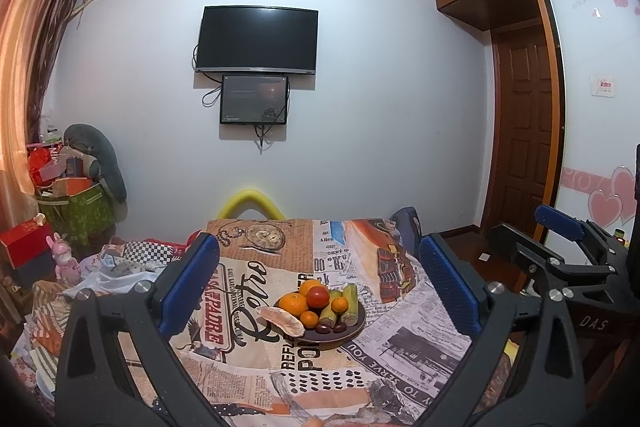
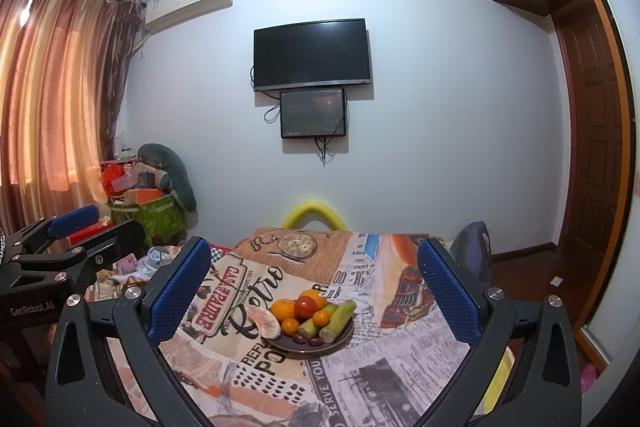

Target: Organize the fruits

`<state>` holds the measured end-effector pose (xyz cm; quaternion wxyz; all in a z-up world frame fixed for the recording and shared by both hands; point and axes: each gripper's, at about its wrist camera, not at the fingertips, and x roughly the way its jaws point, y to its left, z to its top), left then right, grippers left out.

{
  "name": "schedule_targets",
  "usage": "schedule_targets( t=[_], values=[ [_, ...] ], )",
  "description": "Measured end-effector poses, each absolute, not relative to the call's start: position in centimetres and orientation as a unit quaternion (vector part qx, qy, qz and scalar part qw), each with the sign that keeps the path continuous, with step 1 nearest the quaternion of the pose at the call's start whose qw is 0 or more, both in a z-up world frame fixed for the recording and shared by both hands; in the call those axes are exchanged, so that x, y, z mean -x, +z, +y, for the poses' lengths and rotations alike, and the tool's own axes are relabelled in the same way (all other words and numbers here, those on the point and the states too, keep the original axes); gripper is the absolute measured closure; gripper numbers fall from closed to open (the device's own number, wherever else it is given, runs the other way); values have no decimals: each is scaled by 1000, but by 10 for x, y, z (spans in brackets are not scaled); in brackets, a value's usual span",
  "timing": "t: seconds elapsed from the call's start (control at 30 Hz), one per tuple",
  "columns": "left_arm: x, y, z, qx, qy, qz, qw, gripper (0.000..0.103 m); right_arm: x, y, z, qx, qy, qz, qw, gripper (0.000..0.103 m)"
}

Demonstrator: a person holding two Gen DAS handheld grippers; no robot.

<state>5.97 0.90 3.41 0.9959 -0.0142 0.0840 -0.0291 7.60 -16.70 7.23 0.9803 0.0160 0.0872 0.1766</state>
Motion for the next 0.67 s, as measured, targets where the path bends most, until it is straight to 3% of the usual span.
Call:
schedule_targets(
  t=[0.67],
  values=[
    [-61, 31, 12, 21, -39, 94, 995, 1, -78, 71, -166, -14, 176, 92, 980, 0]
  ],
)
